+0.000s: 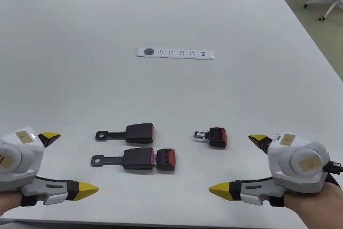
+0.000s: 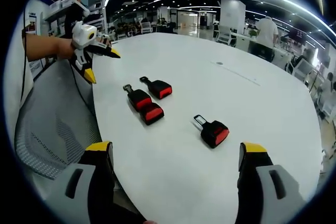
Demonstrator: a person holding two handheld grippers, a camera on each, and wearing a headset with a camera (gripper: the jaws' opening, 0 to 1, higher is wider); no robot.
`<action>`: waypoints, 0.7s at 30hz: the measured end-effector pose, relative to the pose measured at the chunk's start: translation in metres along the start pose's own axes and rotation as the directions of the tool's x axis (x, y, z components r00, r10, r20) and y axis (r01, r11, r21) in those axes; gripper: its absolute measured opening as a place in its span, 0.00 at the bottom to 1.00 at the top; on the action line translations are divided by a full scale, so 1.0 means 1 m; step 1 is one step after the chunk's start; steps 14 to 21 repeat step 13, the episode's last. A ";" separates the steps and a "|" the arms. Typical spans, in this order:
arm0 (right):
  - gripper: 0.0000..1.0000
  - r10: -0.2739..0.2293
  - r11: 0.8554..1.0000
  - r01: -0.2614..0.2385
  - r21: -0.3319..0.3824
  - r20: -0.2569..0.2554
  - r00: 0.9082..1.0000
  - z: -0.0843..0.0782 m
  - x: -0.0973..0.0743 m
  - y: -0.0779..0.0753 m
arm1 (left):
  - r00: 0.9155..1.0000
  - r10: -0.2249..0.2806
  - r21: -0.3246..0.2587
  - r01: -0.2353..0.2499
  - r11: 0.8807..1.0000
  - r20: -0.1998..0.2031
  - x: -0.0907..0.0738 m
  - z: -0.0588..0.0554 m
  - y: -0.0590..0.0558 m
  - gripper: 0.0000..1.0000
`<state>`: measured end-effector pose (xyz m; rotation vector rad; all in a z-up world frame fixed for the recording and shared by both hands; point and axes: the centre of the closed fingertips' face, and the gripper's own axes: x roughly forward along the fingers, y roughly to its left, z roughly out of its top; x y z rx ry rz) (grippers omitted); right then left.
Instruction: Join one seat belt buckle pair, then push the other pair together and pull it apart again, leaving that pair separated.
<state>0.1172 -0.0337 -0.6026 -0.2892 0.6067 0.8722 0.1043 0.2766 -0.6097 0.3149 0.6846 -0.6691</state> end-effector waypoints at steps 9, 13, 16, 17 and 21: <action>0.99 -0.011 1.000 0.011 -0.009 -0.004 1.000 0.002 0.004 0.002 | 1.000 0.003 -0.009 -0.003 1.000 -0.005 0.002 -0.001 0.000 1.00; 0.99 -0.012 1.000 0.012 0.009 0.006 1.000 0.005 0.007 0.003 | 1.000 0.018 -0.001 -0.018 1.000 0.004 0.001 0.006 -0.003 1.00; 0.99 -0.012 1.000 0.012 0.009 0.006 1.000 0.005 0.007 0.003 | 1.000 0.018 -0.001 -0.018 1.000 0.004 0.001 0.006 -0.003 1.00; 0.99 -0.012 1.000 0.012 0.009 0.006 1.000 0.005 0.007 0.003 | 1.000 0.018 -0.001 -0.018 1.000 0.004 0.001 0.006 -0.003 1.00; 0.99 -0.012 1.000 0.012 0.009 0.006 1.000 0.005 0.007 0.003 | 1.000 0.018 -0.001 -0.018 1.000 0.004 0.001 0.006 -0.003 1.00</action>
